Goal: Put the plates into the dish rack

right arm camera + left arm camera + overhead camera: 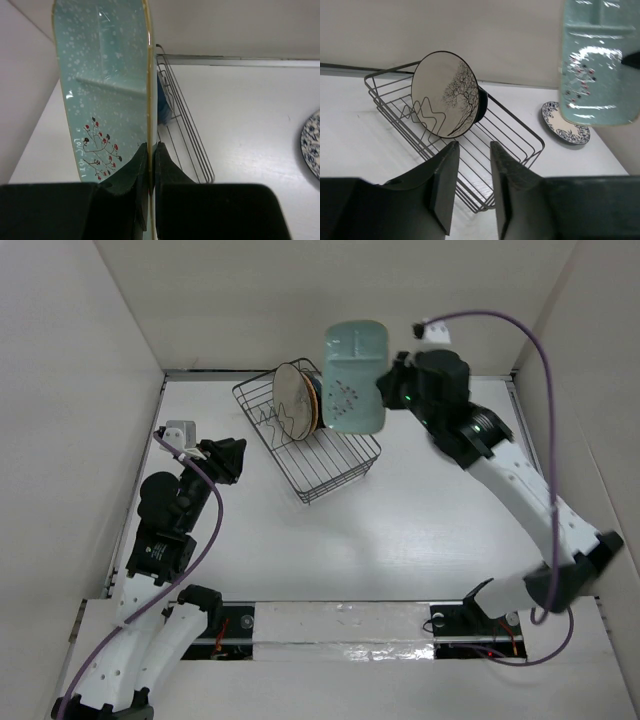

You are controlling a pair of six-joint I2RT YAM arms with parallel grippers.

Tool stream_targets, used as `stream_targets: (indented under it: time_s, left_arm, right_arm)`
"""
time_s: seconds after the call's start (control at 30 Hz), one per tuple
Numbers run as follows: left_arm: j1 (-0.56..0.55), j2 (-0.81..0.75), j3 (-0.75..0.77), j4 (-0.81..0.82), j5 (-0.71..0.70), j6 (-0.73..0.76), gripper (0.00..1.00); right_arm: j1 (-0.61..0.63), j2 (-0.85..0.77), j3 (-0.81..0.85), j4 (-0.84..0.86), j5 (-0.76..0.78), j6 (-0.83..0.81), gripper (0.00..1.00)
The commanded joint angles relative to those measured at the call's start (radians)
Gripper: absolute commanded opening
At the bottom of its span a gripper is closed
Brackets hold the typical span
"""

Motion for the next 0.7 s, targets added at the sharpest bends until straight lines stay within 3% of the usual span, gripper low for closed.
stream_targets:
  time_s: [0.0, 0.07, 0.17, 0.2, 0.27, 0.43, 0.67]
  left_arm:
    - [-0.003, -0.029, 0.015, 0.029, -0.050, 0.015, 0.26]
    - [-0.003, -0.037, 0.015, 0.024, -0.070, 0.015, 0.17]
    - [-0.003, -0.037, 0.017, 0.017, -0.092, 0.017, 0.00]
    - [-0.003, -0.032, 0.018, 0.017, -0.092, 0.015, 0.00]
    - [-0.003, -0.031, 0.020, 0.014, -0.092, 0.017, 0.00]
    - [-0.003, -0.020, 0.024, 0.007, -0.121, 0.017, 0.00]
    - [-0.003, -0.015, 0.028, 0.006, -0.124, 0.020, 0.00]
  right_arm:
    - [0.081, 0.255, 0.333, -0.074, 0.140, -0.146, 0.00]
    - [0.127, 0.400, 0.623, -0.158, 0.172, -0.196, 0.00]
    - [0.171, 0.667, 0.925, -0.316, 0.209, -0.243, 0.00]
    - [0.182, 0.778, 1.094, -0.359, 0.246, -0.255, 0.00]
    - [0.202, 0.859, 1.203, -0.372, 0.296, -0.297, 0.00]
    - [0.239, 0.882, 1.063, -0.159, 0.391, -0.348, 0.00]
    - [0.272, 1.028, 1.156, -0.113, 0.479, -0.441, 0.00]
